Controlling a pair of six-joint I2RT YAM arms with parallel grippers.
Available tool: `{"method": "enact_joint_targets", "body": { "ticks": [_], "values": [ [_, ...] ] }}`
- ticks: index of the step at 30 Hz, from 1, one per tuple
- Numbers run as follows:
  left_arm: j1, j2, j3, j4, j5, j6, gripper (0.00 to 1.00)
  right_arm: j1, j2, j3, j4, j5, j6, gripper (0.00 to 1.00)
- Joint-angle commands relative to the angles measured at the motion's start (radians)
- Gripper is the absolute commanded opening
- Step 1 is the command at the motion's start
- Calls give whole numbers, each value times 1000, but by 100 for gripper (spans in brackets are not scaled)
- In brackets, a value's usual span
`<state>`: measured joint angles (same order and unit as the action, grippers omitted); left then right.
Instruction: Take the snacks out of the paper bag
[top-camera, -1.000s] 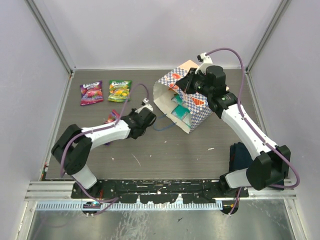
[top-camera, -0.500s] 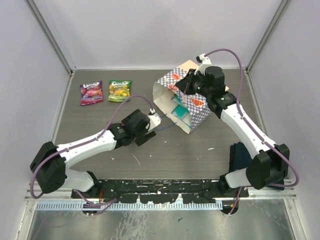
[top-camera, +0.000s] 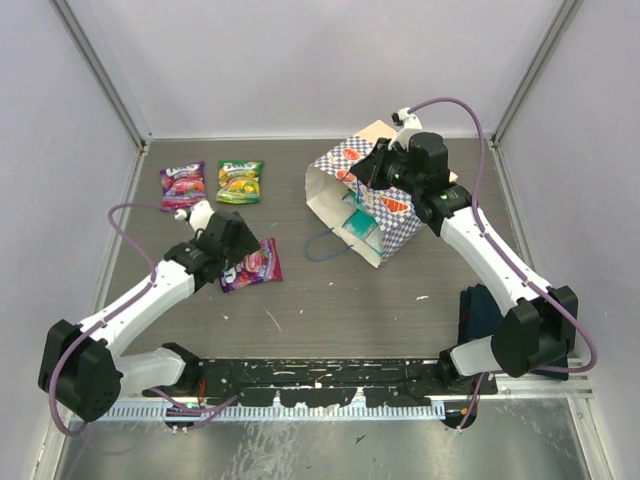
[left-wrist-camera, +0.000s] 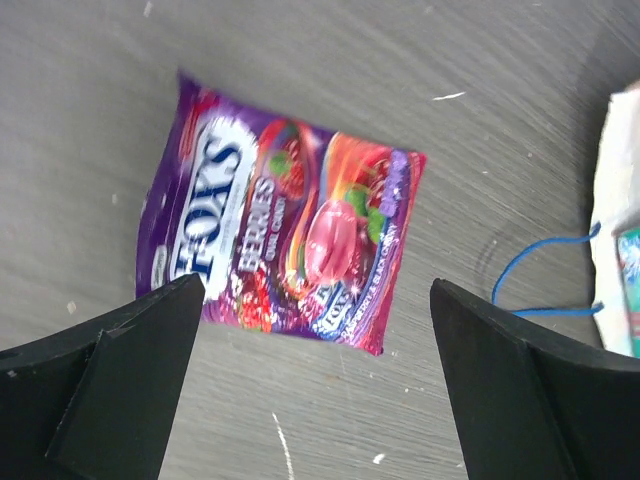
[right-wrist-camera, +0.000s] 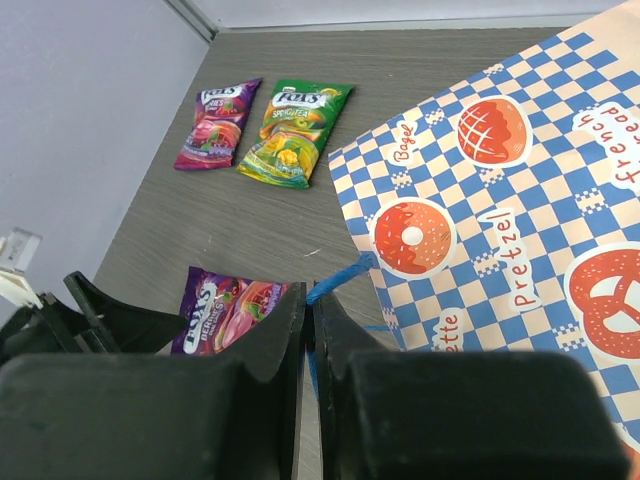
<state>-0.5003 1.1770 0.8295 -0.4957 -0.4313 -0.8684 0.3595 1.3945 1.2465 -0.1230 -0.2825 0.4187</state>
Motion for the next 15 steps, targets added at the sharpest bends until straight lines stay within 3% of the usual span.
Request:
{"method": "enact_joint_targets", "body": {
  "ticks": [1, 6, 11, 15],
  "values": [
    [-4, -17, -64, -71, -73, -486, 98, -4, -6, 21, 55, -6, 6, 13],
    [11, 142, -8, -193, -67, -647, 98, -4, -14, 16, 58, -13, 6, 13],
    [59, 335, 40, -192, -11, -643, 98, -4, -24, 12, 57, -12, 0, 13],
    [112, 401, 47, -184, -33, -620, 98, -3, -30, 9, 55, -9, -7, 13]
  ]
}}
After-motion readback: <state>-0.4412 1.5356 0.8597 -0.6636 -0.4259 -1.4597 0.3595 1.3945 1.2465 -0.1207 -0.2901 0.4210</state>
